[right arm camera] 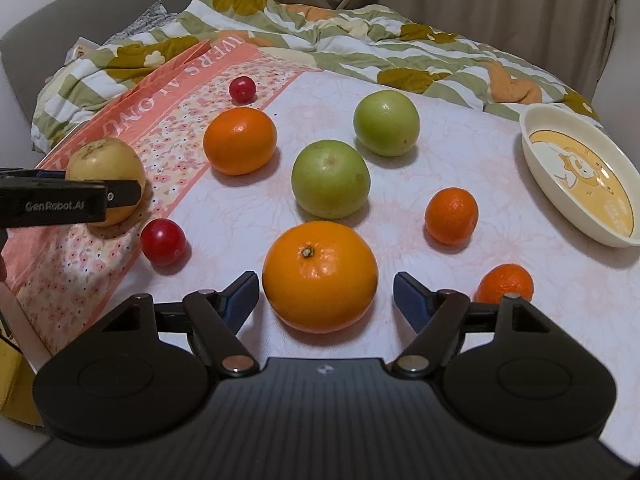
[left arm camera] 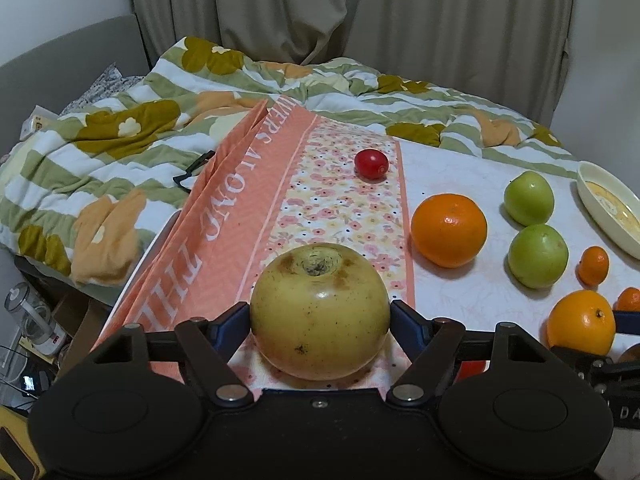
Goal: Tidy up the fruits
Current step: 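Grasp the yellow apple with the left tool while the right tool grasps the large orange, then carry the apple and orange to the white bowl and lower them in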
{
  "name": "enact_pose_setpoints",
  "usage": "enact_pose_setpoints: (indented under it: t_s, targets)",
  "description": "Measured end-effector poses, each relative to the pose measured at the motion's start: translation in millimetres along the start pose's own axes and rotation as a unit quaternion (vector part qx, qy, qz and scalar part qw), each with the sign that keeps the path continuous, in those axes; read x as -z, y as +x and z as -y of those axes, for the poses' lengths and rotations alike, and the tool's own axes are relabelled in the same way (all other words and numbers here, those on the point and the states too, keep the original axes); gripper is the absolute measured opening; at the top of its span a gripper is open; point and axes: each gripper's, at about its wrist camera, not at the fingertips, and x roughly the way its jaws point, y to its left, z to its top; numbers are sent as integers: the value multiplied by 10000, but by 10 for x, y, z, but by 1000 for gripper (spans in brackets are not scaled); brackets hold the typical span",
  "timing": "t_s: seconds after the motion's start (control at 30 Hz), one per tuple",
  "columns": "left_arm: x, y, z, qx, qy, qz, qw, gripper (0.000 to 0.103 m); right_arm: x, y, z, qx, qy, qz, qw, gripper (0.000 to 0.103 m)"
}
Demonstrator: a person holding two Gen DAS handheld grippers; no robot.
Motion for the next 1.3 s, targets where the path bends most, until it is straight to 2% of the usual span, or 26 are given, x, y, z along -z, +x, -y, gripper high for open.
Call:
enact_pose_setpoints:
  t_s: [0.17, 0.43, 0.67, 0.77, 1.03, 1.3]
  targets:
    - [37, -35, -26, 21, 116, 13, 9999, 79, -20, 54, -2, -71, 10, -57, 10000, 76]
    - [50, -227, -39, 134, 211, 98, 9996, 79, -75, -80, -38, -5, -12, 47, 10000, 76]
    - [-87, -582, 97, 215, 432, 356, 9982, 79, -200, -475, 23, 115, 263, 223, 9993, 76]
    - [-201, -730, 168, 381, 515, 480, 9968, 79, -246, -678, 82, 169, 442, 297, 9984, 76]
    - [-498, -988, 500, 897, 621, 715, 9915, 79, -307, -1204, 474, 544, 878, 524, 9933, 75]
    - [-708, -1117, 1091, 1060, 598, 939, 9881, 79, -296, -1577, 1229, 858, 993, 708, 9888, 75]
